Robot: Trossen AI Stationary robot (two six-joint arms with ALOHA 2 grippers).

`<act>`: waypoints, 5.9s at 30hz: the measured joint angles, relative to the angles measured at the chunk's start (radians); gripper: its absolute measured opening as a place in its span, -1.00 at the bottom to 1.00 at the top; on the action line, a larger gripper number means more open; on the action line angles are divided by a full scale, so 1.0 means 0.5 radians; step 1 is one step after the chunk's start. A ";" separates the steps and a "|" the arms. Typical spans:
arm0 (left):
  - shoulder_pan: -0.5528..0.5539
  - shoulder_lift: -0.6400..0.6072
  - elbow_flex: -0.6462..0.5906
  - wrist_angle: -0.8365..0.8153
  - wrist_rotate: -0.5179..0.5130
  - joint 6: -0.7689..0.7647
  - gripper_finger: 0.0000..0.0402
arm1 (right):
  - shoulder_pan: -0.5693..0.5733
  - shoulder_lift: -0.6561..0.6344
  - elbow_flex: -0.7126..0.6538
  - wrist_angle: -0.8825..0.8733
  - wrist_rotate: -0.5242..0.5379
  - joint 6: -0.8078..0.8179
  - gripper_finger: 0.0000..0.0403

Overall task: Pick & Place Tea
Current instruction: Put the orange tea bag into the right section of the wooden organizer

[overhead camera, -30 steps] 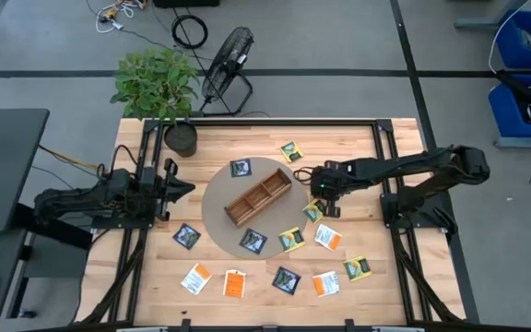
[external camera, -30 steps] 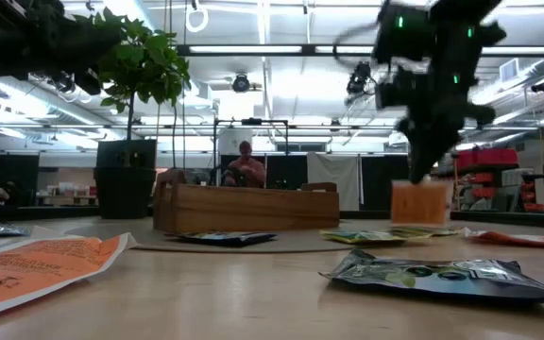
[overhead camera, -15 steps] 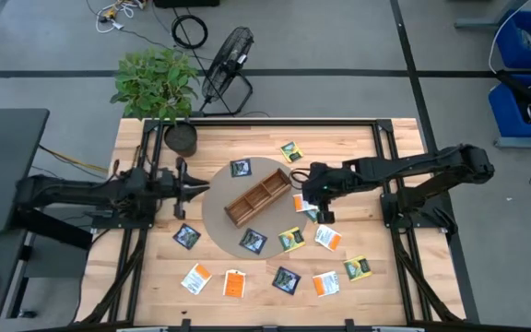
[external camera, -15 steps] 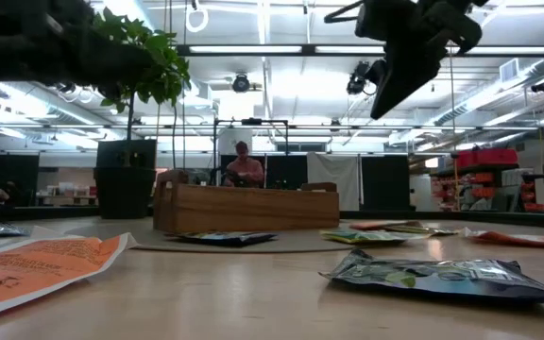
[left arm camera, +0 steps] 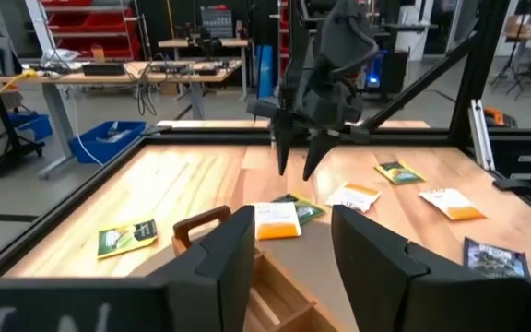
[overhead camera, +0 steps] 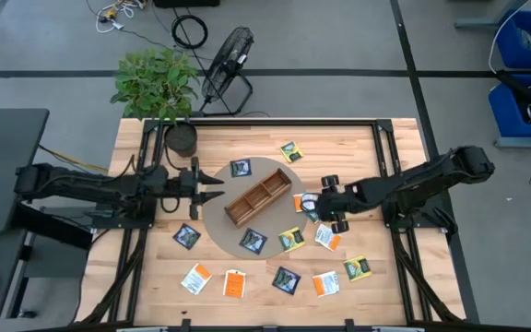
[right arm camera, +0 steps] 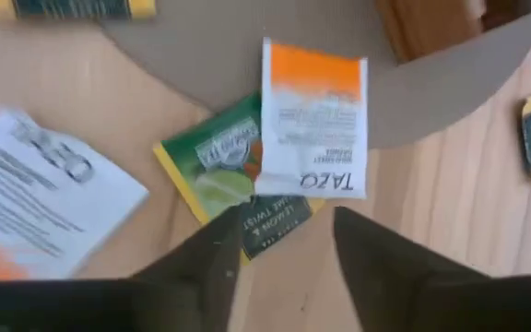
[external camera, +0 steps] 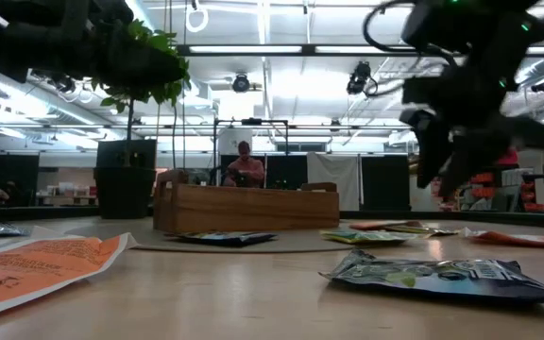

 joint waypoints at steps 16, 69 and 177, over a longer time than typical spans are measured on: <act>0.000 0.006 0.001 0.003 0.002 -0.001 -0.20 | 0.168 0.067 -0.295 0.712 0.281 0.051 0.22; 0.000 0.006 0.001 0.002 0.002 -0.052 -0.20 | 0.211 0.342 -0.107 0.692 0.224 0.310 -0.99; -0.101 1.373 0.820 0.270 -0.054 -0.002 -0.20 | -0.220 0.587 1.653 -0.863 -0.522 0.118 -1.00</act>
